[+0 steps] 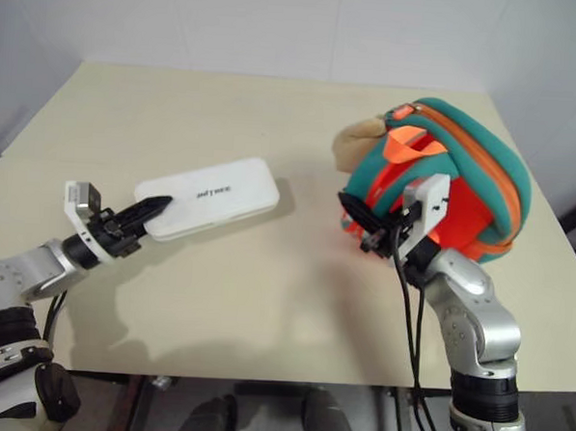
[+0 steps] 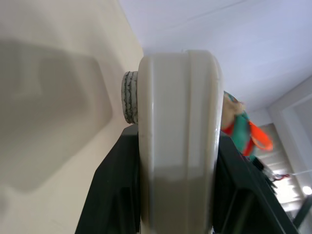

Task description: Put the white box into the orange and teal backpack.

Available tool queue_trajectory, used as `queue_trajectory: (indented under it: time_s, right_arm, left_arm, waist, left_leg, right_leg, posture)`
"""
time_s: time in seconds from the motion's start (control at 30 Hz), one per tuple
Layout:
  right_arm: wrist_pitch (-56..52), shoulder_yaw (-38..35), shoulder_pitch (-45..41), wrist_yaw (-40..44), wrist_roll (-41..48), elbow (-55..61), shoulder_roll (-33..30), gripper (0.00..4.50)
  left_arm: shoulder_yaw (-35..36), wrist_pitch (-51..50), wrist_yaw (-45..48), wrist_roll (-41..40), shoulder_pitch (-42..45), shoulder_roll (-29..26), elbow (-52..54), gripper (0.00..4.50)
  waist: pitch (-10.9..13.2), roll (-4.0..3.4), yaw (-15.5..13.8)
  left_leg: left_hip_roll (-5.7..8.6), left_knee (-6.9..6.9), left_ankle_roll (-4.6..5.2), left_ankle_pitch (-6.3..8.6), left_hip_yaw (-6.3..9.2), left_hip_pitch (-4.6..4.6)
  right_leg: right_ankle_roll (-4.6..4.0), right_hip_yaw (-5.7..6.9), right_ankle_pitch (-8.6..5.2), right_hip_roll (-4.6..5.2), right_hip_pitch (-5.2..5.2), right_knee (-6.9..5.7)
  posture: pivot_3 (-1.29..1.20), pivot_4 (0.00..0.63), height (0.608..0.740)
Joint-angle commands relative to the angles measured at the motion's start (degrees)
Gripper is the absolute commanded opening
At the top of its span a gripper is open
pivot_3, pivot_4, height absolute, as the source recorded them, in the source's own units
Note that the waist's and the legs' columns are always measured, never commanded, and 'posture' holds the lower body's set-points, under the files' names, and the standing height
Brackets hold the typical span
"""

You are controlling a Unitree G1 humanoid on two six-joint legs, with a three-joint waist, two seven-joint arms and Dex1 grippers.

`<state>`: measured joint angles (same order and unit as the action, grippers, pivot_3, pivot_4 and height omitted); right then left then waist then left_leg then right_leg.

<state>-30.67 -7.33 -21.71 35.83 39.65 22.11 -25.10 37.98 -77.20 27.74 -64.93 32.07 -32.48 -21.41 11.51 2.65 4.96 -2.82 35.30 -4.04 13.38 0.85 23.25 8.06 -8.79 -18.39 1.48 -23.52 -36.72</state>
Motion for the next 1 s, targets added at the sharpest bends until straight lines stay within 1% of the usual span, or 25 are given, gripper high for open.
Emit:
queue_trajectory:
  time_s: [0.03,0.13,0.2,0.33,0.4,0.47,0.57,0.67,0.83,0.93,1.0]
  right_arm:
    - [-3.6,1.2,-3.8,1.1,6.2,7.0,-0.8,0.01]
    - [-6.7,1.6,-6.5,0.9,10.9,9.8,-0.9,0.01]
    - [-9.1,1.9,-7.7,2.2,14.8,11.8,-2.1,0.01]
    - [-12.7,1.9,-8.4,5.6,20.5,13.9,-6.4,0.01]
    - [-13.8,1.5,-7.9,8.6,21.9,14.6,-9.9,0.01]
    - [-14.1,0.6,-6.3,14.2,22.3,15.0,-14.6,0.01]
    - [-12.9,0.1,-4.4,19.5,22.1,14.3,-18.4,0.01]
    - [-11.7,0.0,-2.7,24.5,20.8,13.6,-21.2,0.01]
    - [-9.3,0.2,-1.2,32.3,18.8,12.3,-24.9,0.01]
    - [-8.0,0.3,-2.0,37.2,17.9,10.6,-26.9,0.01]
    - [-7.6,0.3,-3.1,38.9,17.9,9.4,-27.3,0.01]
  left_arm:
    - [-0.2,1.6,3.0,0.1,1.8,-2.2,-0.7,1.3]
    - [-0.8,2.2,4.2,0.5,2.3,-3.4,-1.7,1.3]
    - [-1.2,2.4,5.1,1.0,2.5,-4.2,-2.2,1.3]
    - [-1.7,2.3,7.1,1.8,2.9,-6.4,-3.3,1.3]
    - [-2.3,2.1,8.7,2.2,2.8,-8.2,-3.6,1.3]
    - [-2.6,2.5,11.4,2.7,2.3,-10.7,-3.2,1.3]
    - [-3.4,3.1,14.9,3.5,1.8,-13.3,-2.9,1.3]
    - [-4.2,3.2,18.4,4.0,1.3,-15.8,-2.0,1.3]
    - [-5.2,2.9,21.9,4.2,1.5,-18.4,-0.9,1.3]
    - [-5.8,3.0,23.1,4.4,2.0,-19.3,-0.3,1.3]
    - [-6.0,3.3,23.9,4.6,2.0,-19.8,0.2,1.3]
  waist:
    - [0.0,0.0,0.0]
    - [0.0,0.0,-0.1]
    - [0.0,0.0,-0.2]
    - [0.0,0.0,-0.3]
    - [0.0,0.0,-0.3]
    - [0.0,0.0,-0.3]
    - [0.0,0.01,-0.3]
    - [0.0,0.01,-0.4]
    - [0.0,0.02,-0.4]
    - [0.0,0.02,-0.4]
    - [0.0,0.02,-0.4]
  left_leg:
    - [0.0,-0.03,0.0,0.0,0.0,0.01]
    - [-0.01,-0.13,0.0,0.0,0.0,0.05]
    - [-0.03,-0.21,-0.02,0.02,0.02,0.09]
    - [-0.04,-0.23,-0.04,0.06,0.09,0.24]
    - [-0.05,-0.23,-0.03,0.07,0.11,0.28]
    - [-0.05,-0.22,-0.03,0.08,0.12,0.32]
    - [-0.05,-0.24,-0.02,0.08,0.12,0.31]
    - [-0.04,-0.23,-0.01,0.09,0.11,0.3]
    - [-0.04,-0.23,0.0,0.09,0.11,0.31]
    - [-0.04,-0.23,0.0,0.09,0.11,0.31]
    - [-0.04,-0.22,0.01,0.1,0.11,0.31]
  right_leg:
    - [0.0,0.0,0.0,0.0,-0.01,0.05]
    - [-0.01,0.01,0.0,0.01,-0.05,0.17]
    - [-0.06,0.05,-0.03,0.02,-0.08,0.22]
    - [-0.1,0.15,-0.09,0.06,-0.17,0.3]
    - [-0.12,0.19,-0.11,0.08,-0.17,0.34]
    - [-0.12,0.21,-0.11,0.09,-0.18,0.36]
    - [-0.14,0.24,-0.12,0.08,-0.17,0.42]
    - [-0.15,0.25,-0.13,0.08,-0.16,0.43]
    - [-0.15,0.26,-0.14,0.08,-0.16,0.46]
    - [-0.15,0.27,-0.14,0.08,-0.16,0.47]
    - [-0.14,0.27,-0.14,0.08,-0.15,0.47]
  posture:
    - [0.0,0.15,0.74]
    - [0.0,0.15,0.74]
    - [0.0,0.15,0.74]
    - [0.0,0.15,0.74]
    - [0.0,0.15,0.74]
    - [0.0,0.15,0.74]
    - [0.0,0.15,0.74]
    - [0.0,0.15,0.74]
    - [0.0,0.15,0.74]
    - [0.0,0.15,0.74]
    - [0.0,0.15,0.74]
